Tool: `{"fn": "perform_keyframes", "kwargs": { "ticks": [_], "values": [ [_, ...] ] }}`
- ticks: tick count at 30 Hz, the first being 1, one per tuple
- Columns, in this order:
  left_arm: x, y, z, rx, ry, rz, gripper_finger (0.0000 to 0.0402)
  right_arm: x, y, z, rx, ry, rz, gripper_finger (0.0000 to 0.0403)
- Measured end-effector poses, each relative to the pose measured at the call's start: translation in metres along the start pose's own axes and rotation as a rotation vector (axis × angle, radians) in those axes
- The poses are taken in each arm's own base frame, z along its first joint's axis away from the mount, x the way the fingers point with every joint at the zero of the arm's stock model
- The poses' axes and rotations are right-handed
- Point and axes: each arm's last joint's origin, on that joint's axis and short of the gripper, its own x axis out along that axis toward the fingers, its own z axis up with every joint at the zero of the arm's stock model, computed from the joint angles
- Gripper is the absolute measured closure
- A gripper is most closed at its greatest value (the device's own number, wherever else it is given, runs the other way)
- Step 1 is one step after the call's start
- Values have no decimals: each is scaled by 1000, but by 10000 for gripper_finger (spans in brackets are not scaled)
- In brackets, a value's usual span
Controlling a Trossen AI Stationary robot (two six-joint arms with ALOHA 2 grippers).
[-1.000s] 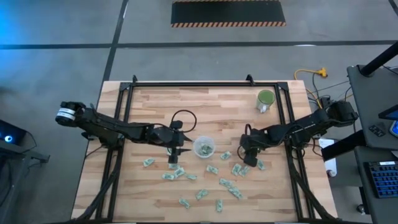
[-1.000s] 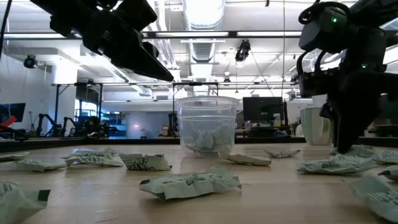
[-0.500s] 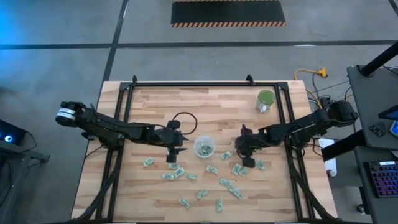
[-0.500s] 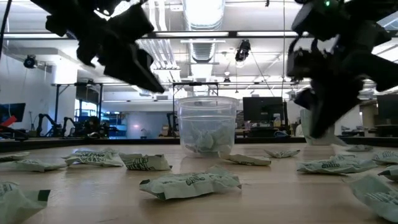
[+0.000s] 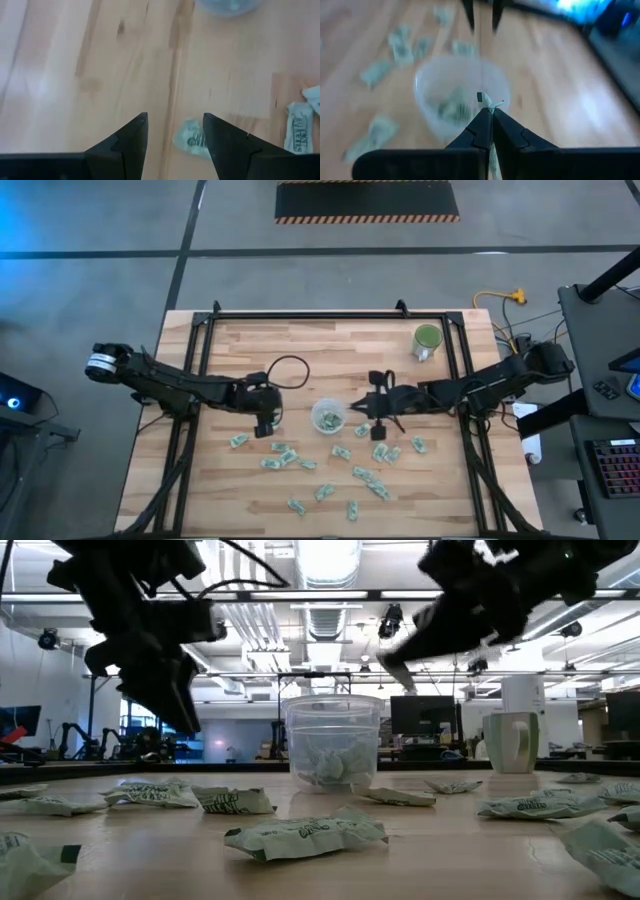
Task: Pick and place Stevia / Truvia into bins
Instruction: Put the light green stevia packet into the transparent container
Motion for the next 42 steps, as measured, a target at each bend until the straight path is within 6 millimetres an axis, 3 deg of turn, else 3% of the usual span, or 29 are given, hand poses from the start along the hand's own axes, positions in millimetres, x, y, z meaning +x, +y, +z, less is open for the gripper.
{"fn": "perform_keyframes", "kwargs": {
  "ticks": [6, 14, 23, 31, 42],
  "values": [
    [7, 1, -16, -46, 69, -6, 228, 13, 3, 12, -22, -194, 27, 394],
    [11, 1, -22, -64, 91, -8, 228, 41, 12, 0, -62, -156, 48, 392],
    [11, 1, -22, -62, 90, -8, 228, 53, 14, 7, -91, -122, 51, 322],
    [22, -2, -22, -23, 92, -24, 228, 31, 10, 18, -114, -85, 60, 273],
    [52, -7, -24, 51, 159, -127, 242, -10, -1, 16, 61, 121, 78, 266]
  ]
}}
